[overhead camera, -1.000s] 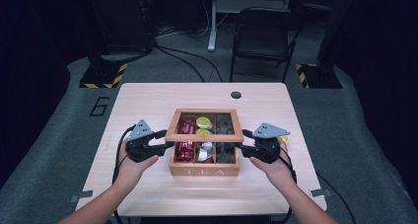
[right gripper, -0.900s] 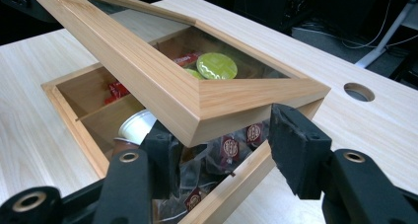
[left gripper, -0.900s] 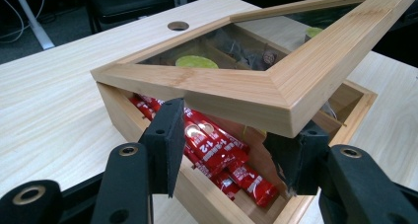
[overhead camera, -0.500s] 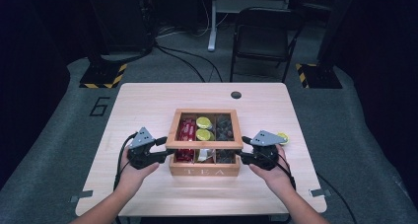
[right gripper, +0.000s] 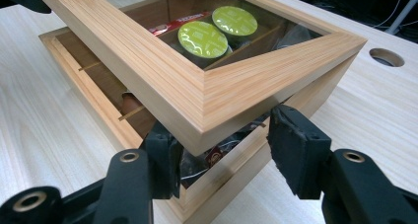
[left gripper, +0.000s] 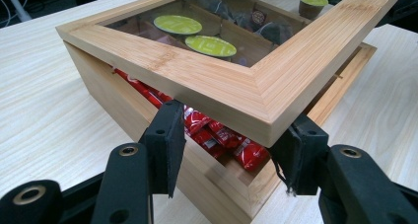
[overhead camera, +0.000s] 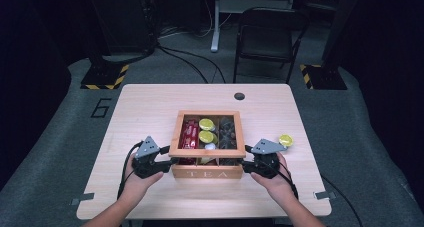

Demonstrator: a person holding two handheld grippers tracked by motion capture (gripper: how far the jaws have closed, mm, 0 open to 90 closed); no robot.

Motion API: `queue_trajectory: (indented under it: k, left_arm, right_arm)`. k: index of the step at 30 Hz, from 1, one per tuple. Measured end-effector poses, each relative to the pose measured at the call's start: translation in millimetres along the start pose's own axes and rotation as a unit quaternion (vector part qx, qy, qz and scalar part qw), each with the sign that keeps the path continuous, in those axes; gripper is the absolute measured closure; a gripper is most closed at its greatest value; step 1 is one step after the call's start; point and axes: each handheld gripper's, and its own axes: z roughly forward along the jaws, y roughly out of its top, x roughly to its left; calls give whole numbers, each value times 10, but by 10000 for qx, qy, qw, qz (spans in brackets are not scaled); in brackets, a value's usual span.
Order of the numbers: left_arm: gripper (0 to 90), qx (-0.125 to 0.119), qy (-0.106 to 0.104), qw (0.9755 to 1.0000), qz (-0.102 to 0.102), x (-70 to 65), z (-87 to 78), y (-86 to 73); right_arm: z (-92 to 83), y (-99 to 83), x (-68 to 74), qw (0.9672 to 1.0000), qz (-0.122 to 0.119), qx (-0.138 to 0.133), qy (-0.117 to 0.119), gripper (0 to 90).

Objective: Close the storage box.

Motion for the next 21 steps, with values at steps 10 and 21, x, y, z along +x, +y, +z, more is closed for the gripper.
queue_trajectory:
  k: [10,21]
  left_arm:
    - [492,-59,68,9999,-74,-43,41,-101]
    - [420,-16,-20,9997,-231,-45,70,-233]
  right_arm:
    - [9,-74,42,10000,-64,25,-16,468]
    - [0,-155,44,9995,-65,322,-10,416]
